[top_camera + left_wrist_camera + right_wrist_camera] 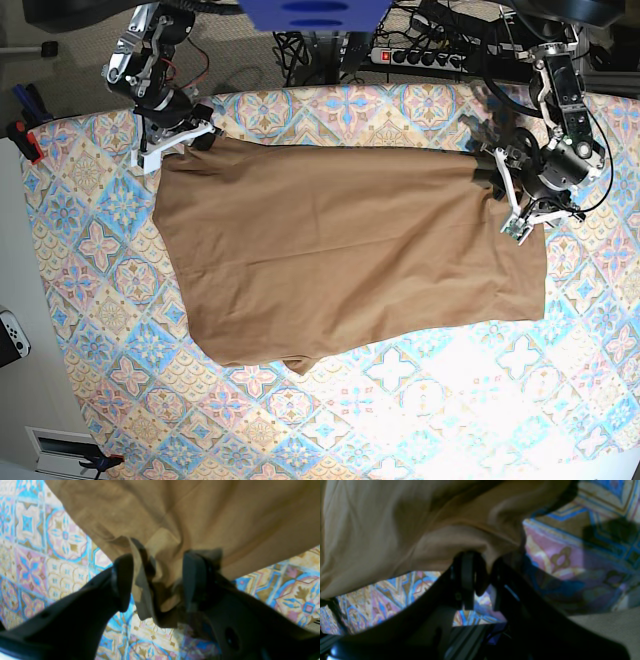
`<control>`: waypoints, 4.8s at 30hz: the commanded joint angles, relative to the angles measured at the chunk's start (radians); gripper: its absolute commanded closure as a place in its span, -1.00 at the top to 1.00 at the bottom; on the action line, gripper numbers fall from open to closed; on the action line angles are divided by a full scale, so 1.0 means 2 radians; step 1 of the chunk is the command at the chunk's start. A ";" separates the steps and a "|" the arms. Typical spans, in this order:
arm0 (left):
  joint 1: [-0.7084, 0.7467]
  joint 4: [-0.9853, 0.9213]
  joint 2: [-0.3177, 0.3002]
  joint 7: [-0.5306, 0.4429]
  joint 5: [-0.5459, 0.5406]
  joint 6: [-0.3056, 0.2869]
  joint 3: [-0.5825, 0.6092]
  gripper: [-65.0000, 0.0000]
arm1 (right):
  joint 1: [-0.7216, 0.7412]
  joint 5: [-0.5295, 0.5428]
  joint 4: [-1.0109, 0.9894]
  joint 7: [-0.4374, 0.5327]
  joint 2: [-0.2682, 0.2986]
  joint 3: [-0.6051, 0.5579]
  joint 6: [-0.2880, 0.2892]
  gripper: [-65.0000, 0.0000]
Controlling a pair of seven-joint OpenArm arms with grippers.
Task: Layout the t-shirt on the table in an organized manner, then fold the t-shirt properly
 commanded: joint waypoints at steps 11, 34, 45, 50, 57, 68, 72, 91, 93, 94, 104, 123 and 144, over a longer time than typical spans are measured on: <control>-0.001 -0.158 -0.022 -0.067 0.056 0.002 -0.097 -0.05 | 0.000 0.008 0.009 0.008 0.002 -0.002 0.004 -0.66; -0.017 -0.071 0.042 -0.071 0.052 0.002 -0.149 -0.05 | 0.034 0.005 0.011 0.008 0.035 0.061 0.004 -0.66; -0.021 -0.026 0.065 -0.072 0.052 0.002 -0.149 -0.04 | 0.145 0.008 0.006 0.020 0.113 -0.061 0.007 -0.66; -0.028 -0.026 0.066 -0.071 0.053 0.002 -0.149 -0.04 | 0.214 0.008 -0.030 0.016 0.119 -0.049 0.007 -0.66; -0.030 -0.026 0.066 -0.071 0.054 0.002 -0.149 -0.05 | 0.215 0.008 -0.135 0.038 0.120 -0.047 0.076 -0.66; -0.032 -0.026 0.066 -0.071 0.053 0.002 -0.149 -0.05 | 0.188 0.006 -0.173 0.073 0.120 -0.104 0.076 -0.66; -0.032 -0.026 0.066 -0.071 0.053 0.002 -0.149 -0.05 | 0.173 0.006 -0.186 0.095 0.120 -0.136 0.076 -0.66; -0.031 -0.026 0.066 -0.071 0.057 0.002 -0.149 -0.05 | 0.167 0.006 -0.193 0.107 0.120 -0.169 0.075 -1.00; -0.030 -0.026 0.066 -0.071 0.057 0.002 -0.149 -0.05 | 0.167 0.006 -0.193 0.107 0.120 -0.165 0.075 -1.00; -0.030 -0.026 0.066 -0.071 0.057 0.002 -0.149 -0.05 | 0.168 0.006 -0.193 0.107 0.120 -0.156 0.075 -1.00; -0.030 -0.026 0.066 -0.071 0.058 0.002 -0.149 -0.05 | 0.194 0.006 -0.244 0.086 0.131 -0.035 0.075 -1.00; -0.027 -0.026 0.066 -0.071 0.058 0.002 -0.149 -0.05 | 0.209 0.010 -0.128 0.026 0.136 -0.041 0.078 -0.20; -0.028 -0.026 0.066 -0.071 0.058 0.002 -0.149 -0.05 | 0.146 0.095 -0.175 0.063 0.128 -0.047 0.145 -0.19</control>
